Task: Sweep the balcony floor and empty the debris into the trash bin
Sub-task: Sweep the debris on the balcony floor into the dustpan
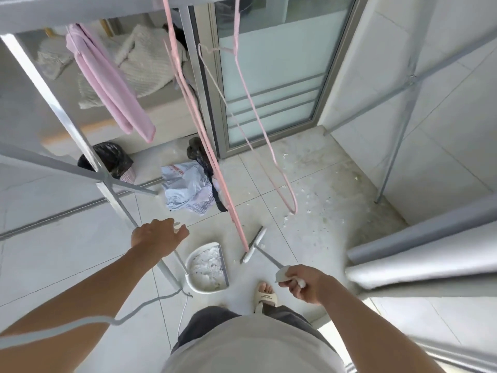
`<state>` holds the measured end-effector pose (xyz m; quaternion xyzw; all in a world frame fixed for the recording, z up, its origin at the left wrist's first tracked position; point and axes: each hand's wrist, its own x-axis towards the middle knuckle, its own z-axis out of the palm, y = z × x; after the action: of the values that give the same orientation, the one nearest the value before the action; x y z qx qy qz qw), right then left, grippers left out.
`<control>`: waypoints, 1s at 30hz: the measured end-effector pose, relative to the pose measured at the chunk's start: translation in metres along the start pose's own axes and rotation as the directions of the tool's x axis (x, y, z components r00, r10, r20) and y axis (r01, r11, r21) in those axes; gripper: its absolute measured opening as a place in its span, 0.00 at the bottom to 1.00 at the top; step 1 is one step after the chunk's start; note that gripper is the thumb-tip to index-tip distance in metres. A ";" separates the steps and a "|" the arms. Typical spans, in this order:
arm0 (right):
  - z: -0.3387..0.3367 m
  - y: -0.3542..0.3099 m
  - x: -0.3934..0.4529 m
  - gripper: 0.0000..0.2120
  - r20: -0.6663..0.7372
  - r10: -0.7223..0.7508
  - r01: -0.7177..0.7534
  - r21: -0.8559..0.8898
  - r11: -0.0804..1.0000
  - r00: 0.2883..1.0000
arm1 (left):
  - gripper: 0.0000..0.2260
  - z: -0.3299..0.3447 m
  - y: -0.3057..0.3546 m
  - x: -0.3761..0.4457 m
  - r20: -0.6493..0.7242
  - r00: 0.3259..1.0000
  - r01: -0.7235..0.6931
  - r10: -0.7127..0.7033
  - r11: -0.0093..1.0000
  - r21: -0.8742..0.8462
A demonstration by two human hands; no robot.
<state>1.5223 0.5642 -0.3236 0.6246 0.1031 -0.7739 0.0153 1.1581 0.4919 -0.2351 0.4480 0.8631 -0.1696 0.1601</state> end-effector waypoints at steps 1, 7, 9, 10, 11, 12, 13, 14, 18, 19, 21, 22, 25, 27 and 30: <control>0.006 0.004 0.000 0.14 -0.006 -0.028 0.028 0.000 1.000 1.000 | 0.24 0.000 -0.001 0.003 0.004 1.000 -0.017 0.017 1.000 0.009; 0.002 0.029 -0.015 0.10 -0.028 -0.122 0.125 0.235 0.964 0.992 | 0.25 0.006 -0.008 0.012 -0.028 0.990 -0.136 0.138 0.989 0.064; -0.002 0.040 -0.019 0.12 -0.072 -0.160 0.172 0.219 0.960 0.985 | 0.26 0.010 -0.009 0.014 -0.033 0.985 -0.167 0.170 0.981 0.097; -0.001 0.045 -0.022 0.12 -0.100 -0.183 0.198 0.183 0.963 0.978 | 0.26 0.012 -0.009 0.015 -0.030 0.983 -0.175 0.179 0.979 0.107; 0.001 0.048 -0.025 0.12 -0.129 -0.206 0.222 0.130 0.966 0.970 | 0.26 0.014 -0.010 0.016 -0.026 0.983 -0.179 0.183 0.977 0.113; 0.007 0.053 -0.028 0.10 -0.173 -0.227 0.239 0.051 0.970 0.958 | 0.26 0.016 -0.011 0.017 -0.021 0.982 -0.185 0.189 0.975 0.120; 0.012 0.056 -0.032 0.07 -0.226 -0.245 0.241 -0.049 0.969 0.943 | 0.26 0.017 -0.011 0.019 -0.017 0.981 -0.191 0.194 0.974 0.123; 0.017 0.059 -0.034 0.05 -0.274 -0.263 0.233 -0.139 0.963 0.925 | 0.26 0.018 -0.012 0.019 -0.012 0.978 -0.205 0.208 0.970 0.130; 0.030 0.066 -0.029 0.09 -0.373 -0.312 0.252 -0.201 0.947 0.874 | 0.28 0.023 -0.012 0.024 0.033 0.967 -0.253 0.251 0.953 0.165; 0.032 0.068 -0.024 0.12 -0.403 -0.303 0.251 -0.178 0.951 0.863 | 0.28 0.025 -0.012 0.026 0.054 0.965 -0.262 0.257 0.952 0.155; 0.041 0.071 -0.014 0.15 -0.447 -0.295 0.215 -0.222 0.951 0.844 | 0.29 0.028 -0.015 0.029 0.101 0.958 -0.280 0.268 0.951 0.130; 0.048 0.072 -0.009 0.15 -0.455 -0.298 0.195 -0.259 0.946 0.839 | 0.30 0.029 -0.016 0.030 0.122 0.956 -0.283 0.269 0.952 0.117; 0.069 0.080 0.009 0.13 -0.468 -0.333 0.176 -0.347 0.921 0.818 | 0.31 0.031 -0.020 0.030 0.163 0.945 -0.302 0.284 0.948 0.099; 0.081 0.088 0.021 0.12 -0.424 -0.340 0.178 -0.376 0.909 0.840 | 0.32 0.033 -0.022 0.030 0.182 0.935 -0.322 0.303 0.943 0.088; 0.087 0.113 0.045 0.22 -0.387 -0.334 0.154 -0.427 0.891 0.860 | 0.31 0.034 -0.022 0.030 0.196 0.924 -0.348 0.327 0.934 0.081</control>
<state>1.4460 0.4429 -0.3661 0.7527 0.3321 -0.5684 0.0119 1.1273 0.4867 -0.2747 0.5813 0.7439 -0.2281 0.2383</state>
